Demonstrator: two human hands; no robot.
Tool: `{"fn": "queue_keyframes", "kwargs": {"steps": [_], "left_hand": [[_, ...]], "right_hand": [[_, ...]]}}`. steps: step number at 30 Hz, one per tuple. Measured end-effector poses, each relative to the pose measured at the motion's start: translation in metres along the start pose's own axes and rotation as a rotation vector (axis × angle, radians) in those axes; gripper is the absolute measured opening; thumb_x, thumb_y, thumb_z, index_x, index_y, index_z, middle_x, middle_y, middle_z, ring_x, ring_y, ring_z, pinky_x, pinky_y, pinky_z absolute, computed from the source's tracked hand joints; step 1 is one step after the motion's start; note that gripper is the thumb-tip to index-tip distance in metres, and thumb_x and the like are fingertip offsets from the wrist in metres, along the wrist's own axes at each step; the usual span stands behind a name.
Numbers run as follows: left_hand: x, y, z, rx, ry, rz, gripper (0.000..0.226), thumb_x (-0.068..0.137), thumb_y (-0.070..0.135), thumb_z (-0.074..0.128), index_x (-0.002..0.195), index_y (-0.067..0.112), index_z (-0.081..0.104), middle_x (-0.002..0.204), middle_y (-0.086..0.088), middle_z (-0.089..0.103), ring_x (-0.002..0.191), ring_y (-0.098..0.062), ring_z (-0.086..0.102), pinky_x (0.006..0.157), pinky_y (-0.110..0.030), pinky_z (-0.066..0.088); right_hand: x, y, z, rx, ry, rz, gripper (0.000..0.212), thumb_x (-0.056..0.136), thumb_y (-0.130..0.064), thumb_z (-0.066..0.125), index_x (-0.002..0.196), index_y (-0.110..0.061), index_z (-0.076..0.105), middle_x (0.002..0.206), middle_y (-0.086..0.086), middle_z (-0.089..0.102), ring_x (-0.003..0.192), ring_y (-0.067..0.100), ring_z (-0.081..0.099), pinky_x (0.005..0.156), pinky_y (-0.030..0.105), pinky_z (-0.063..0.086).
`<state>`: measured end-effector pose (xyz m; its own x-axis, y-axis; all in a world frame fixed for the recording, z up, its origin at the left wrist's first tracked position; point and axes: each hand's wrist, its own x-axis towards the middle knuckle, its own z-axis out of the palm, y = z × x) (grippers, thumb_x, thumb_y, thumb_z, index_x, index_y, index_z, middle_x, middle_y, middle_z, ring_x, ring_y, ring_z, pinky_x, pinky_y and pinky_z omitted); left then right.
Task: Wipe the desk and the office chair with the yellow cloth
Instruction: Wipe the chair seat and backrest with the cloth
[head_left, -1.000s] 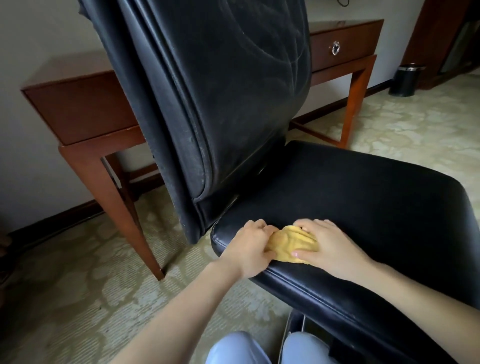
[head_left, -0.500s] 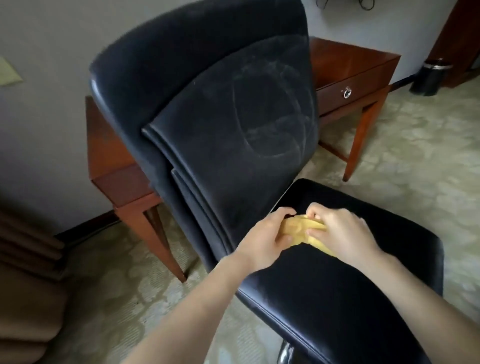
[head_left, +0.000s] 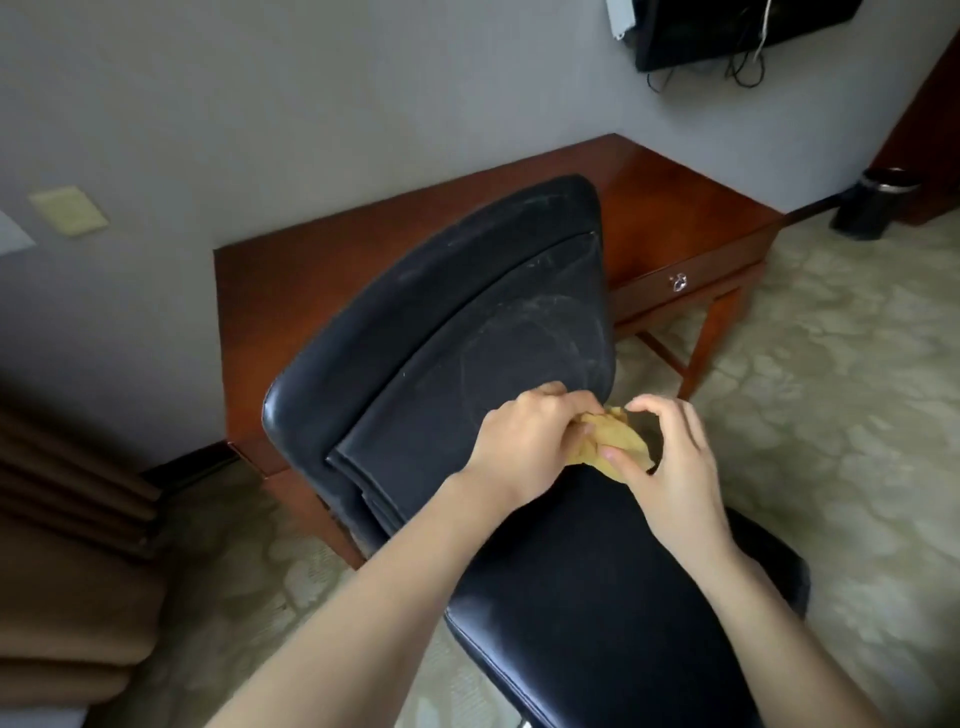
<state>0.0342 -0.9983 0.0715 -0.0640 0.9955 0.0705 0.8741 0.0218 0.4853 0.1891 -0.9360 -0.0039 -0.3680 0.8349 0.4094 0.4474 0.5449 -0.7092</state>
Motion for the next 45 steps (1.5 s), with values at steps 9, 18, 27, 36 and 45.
{"fn": "queue_keyframes", "kwargs": {"steps": [9, 18, 27, 36, 45], "left_hand": [[0.007, -0.01, -0.064, 0.368, 0.055, 0.073, 0.029, 0.1, 0.031, 0.045, 0.125, 0.038, 0.059, 0.129, 0.009, 0.05, 0.115, -0.018, 0.044, 0.092, -0.033, 0.039], [-0.001, -0.029, -0.105, -0.33, 0.106, 0.039, 0.016, 0.1, 0.018, 0.047, 0.1, 0.024, 0.062, 0.095, 0.016, 0.064, 0.086, 0.001, 0.058, 0.074, -0.015, 0.045], [0.017, -0.054, -0.117, 0.113, 0.107, -0.015, 0.035, 0.097, 0.025, 0.051, 0.132, 0.024, 0.051, 0.127, 0.002, 0.054, 0.113, -0.02, 0.047, 0.098, -0.038, 0.038], [-0.029, -0.143, -0.14, -0.097, 0.16, -0.386, 0.058, 0.098, 0.047, 0.032, 0.149, 0.021, 0.027, 0.153, -0.001, 0.03, 0.14, -0.02, 0.027, 0.115, -0.036, 0.022], [-0.04, -0.154, -0.115, -0.385, 0.244, -0.28, 0.065, 0.088, 0.054, 0.015, 0.136, 0.024, 0.046, 0.138, 0.011, 0.044, 0.131, -0.004, 0.035, 0.111, -0.021, 0.022]], "right_hand": [[0.047, -0.047, -0.013, -0.003, -0.222, -0.225, 0.021, 0.077, -0.019, 0.075, 0.074, -0.021, 0.055, 0.065, -0.015, 0.046, 0.065, 0.009, 0.044, 0.058, 0.024, 0.035], [0.069, -0.098, -0.015, 0.722, -0.522, 0.231, 0.012, 0.075, -0.038, 0.07, 0.081, -0.03, 0.064, 0.081, -0.01, 0.067, 0.078, 0.007, 0.065, 0.065, 0.021, 0.05], [0.047, -0.112, 0.036, 1.356, -0.494, 0.931, 0.041, 0.088, -0.036, 0.053, 0.124, -0.016, 0.055, 0.118, 0.009, 0.067, 0.107, 0.024, 0.065, 0.084, 0.039, 0.051], [0.177, -0.119, 0.066, 0.377, 0.095, 0.603, 0.041, 0.101, -0.034, 0.037, 0.135, -0.012, 0.044, 0.129, 0.008, 0.051, 0.111, 0.024, 0.049, 0.096, 0.035, 0.037], [0.209, -0.132, 0.138, 0.189, -0.051, 0.505, 0.061, 0.101, -0.048, 0.021, 0.152, -0.017, 0.009, 0.158, -0.001, -0.016, 0.145, 0.021, -0.014, 0.116, 0.044, 0.004]]}}
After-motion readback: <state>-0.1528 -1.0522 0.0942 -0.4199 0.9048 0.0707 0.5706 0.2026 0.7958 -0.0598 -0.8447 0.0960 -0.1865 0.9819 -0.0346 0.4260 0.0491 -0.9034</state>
